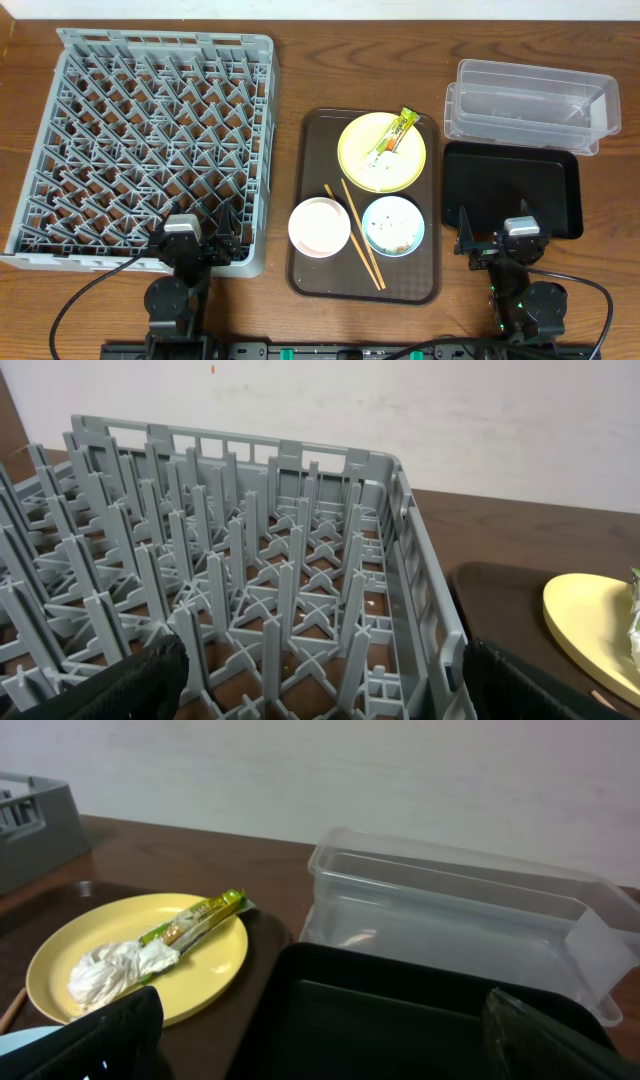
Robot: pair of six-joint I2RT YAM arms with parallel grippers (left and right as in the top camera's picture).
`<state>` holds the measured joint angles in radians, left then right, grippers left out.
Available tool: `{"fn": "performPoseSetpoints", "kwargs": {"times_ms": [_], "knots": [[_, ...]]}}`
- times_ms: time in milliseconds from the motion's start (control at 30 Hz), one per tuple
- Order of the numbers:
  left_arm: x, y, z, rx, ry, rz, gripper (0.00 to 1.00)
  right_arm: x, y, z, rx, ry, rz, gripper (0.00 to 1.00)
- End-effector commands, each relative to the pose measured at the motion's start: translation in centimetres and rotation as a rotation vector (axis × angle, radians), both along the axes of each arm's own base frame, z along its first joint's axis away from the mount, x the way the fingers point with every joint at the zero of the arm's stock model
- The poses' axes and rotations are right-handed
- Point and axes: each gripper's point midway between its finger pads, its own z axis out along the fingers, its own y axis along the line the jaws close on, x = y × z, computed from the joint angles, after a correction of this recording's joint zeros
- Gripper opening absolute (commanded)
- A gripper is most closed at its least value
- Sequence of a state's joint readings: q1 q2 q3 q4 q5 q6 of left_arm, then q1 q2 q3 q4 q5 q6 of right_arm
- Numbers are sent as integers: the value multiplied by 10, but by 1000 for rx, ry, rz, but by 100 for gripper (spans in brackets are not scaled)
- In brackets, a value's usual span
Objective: Sort waste into correct bins and load items into the dishwasher
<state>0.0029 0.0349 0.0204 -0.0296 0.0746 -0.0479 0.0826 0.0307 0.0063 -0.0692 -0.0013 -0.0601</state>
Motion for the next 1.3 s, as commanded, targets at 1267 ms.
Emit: {"fn": "performPoseSetpoints", "kwargs": {"times_ms": [1267], "knots": [[-34, 1, 23, -64, 840, 40, 89, 62, 33, 74, 148, 776, 66, 99]]}}
